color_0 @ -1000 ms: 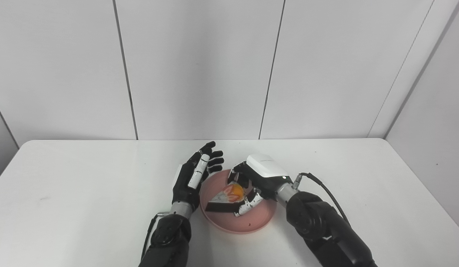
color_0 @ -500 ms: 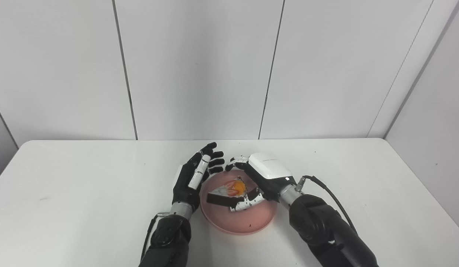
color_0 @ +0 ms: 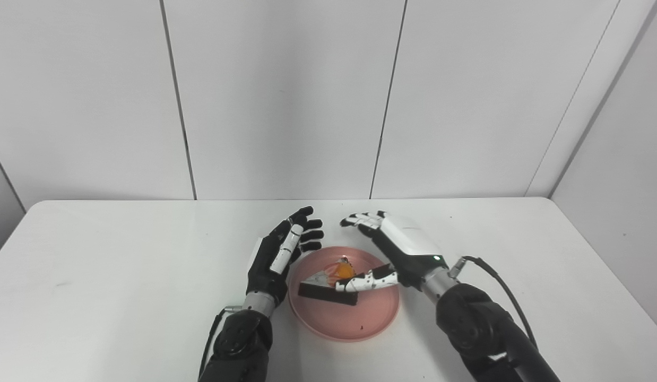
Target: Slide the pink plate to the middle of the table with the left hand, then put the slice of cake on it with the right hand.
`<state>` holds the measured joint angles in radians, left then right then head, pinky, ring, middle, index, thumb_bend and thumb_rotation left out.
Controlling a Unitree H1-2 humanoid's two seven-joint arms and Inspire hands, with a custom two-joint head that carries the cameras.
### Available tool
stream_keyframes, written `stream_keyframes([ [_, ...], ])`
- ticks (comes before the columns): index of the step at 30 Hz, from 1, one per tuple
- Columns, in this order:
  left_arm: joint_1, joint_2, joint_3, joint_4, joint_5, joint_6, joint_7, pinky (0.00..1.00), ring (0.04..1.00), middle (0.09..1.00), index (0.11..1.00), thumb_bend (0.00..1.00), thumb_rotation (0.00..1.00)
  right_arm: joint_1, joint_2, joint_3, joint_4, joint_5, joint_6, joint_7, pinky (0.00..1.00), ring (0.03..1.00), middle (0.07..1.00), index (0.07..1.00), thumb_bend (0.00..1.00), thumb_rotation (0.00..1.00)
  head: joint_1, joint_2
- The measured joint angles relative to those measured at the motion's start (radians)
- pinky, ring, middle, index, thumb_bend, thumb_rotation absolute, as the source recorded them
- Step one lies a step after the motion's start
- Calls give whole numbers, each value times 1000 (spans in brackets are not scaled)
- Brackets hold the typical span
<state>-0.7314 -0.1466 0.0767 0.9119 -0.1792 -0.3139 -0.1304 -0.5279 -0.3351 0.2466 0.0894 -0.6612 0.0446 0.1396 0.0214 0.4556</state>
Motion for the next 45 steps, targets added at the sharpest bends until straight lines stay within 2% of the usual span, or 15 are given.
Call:
stream_keyframes([
  [1,4,2,1,-8,0,5,0,658,695,698,726,684,667,9,18,-25,20,17,-31,-50,705,810,827,813,883,949,11,0],
  [3,14,6,2,-31,0,16,1,666,698,691,721,685,669,26,45,-52,57,47,-72,-123,639,759,806,814,778,961,21,-2],
  [4,24,9,4,-52,1,24,6,674,703,693,725,673,677,37,72,-73,103,78,-128,-183,619,740,799,811,754,963,29,-2],
  [7,59,24,5,-127,4,58,17,698,721,710,743,639,688,51,126,-124,200,167,-222,-258,613,722,787,802,721,981,49,0],
  [10,111,55,3,-226,12,101,26,719,741,731,759,636,693,55,182,-219,340,347,-333,-295,654,728,771,791,668,974,55,9],
  [13,148,96,1,-284,36,126,43,768,803,804,794,647,738,40,220,-284,413,514,-383,-273,687,750,777,794,674,996,51,15],
  [14,159,103,-2,-297,49,130,57,820,851,852,841,613,786,29,229,-304,432,562,-391,-264,700,757,777,792,683,994,45,15],
  [17,182,103,-11,-330,95,133,113,882,896,900,885,561,841,5,248,-353,471,690,-388,-222,705,759,778,787,745,998,40,14],
  [21,184,95,-25,-327,138,117,155,982,958,951,947,542,813,-17,260,-370,500,758,-370,-194,704,746,785,801,749,1000,41,8],
  [25,188,88,-46,-324,186,95,201,988,998,997,997,596,869,-24,260,-369,515,763,-354,-182,690,748,789,800,754,1000,43,8],
  [26,188,85,-49,-322,201,93,214,925,985,996,999,603,884,-25,260,-368,519,762,-354,-182,693,748,789,801,774,1000,43,8],
  [27,188,83,-53,-319,206,91,222,908,981,996,1000,605,887,-25,260,-368,521,762,-354,-182,694,748,789,802,779,1000,43,8],
  [29,188,79,-57,-314,219,88,237,924,985,998,1000,597,897,-26,260,-365,522,760,-353,-182,694,749,785,795,789,1000,45,9],
  [33,188,76,-57,-314,217,88,238,984,991,998,1000,594,874,-26,258,-357,522,756,-336,-179,712,757,789,781,755,1000,46,12],
  [45,186,70,-56,-312,217,88,238,1000,991,995,1000,597,878,-25,250,-340,517,751,-290,-143,683,748,789,775,701,1000,48,12],
])
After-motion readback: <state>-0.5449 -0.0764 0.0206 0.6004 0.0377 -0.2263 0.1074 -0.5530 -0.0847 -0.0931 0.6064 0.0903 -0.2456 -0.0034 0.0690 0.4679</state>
